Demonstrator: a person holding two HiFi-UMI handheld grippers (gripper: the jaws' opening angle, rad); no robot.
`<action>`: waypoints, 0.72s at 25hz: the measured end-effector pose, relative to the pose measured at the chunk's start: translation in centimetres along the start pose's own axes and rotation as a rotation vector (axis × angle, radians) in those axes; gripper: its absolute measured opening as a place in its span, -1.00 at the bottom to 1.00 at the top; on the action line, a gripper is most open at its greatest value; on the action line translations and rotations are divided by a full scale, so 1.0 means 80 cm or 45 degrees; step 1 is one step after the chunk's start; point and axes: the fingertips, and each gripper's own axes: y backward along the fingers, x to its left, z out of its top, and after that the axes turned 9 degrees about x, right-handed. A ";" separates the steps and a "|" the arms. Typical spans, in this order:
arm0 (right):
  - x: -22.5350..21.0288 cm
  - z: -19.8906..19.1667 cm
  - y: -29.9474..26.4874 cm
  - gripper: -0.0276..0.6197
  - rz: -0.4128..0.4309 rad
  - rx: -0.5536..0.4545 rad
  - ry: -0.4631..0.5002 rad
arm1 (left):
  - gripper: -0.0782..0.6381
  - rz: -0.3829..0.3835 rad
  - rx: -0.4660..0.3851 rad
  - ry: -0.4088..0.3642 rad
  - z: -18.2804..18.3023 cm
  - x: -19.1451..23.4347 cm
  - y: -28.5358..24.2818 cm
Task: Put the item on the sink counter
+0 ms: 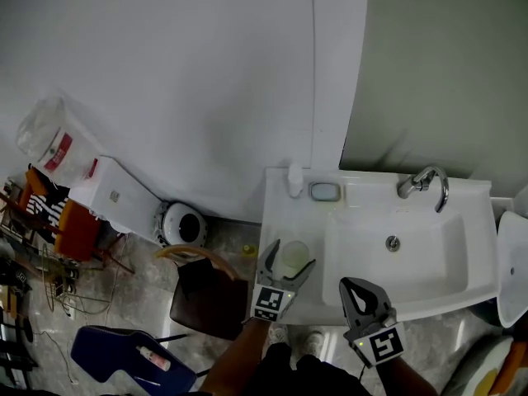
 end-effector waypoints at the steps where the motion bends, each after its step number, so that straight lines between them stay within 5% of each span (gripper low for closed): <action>1: 0.003 0.002 -0.001 -0.87 0.007 -0.007 0.005 | 0.44 0.003 -0.016 -0.007 0.012 -0.002 0.010; 10: 0.023 0.035 -0.015 -0.87 0.004 -0.094 -0.019 | 0.08 -0.020 -0.050 -0.020 0.086 -0.015 0.104; 14: 0.042 0.065 -0.021 -0.87 0.024 -0.141 0.044 | -0.33 0.032 -0.074 -0.077 0.109 -0.015 0.153; 16: 0.048 0.073 -0.022 -0.87 0.023 -0.147 0.082 | -0.72 0.079 -0.073 -0.091 0.118 -0.013 0.171; 18: 0.052 0.077 -0.020 -0.87 0.020 -0.144 0.113 | -0.75 0.081 -0.074 -0.098 0.123 -0.018 0.182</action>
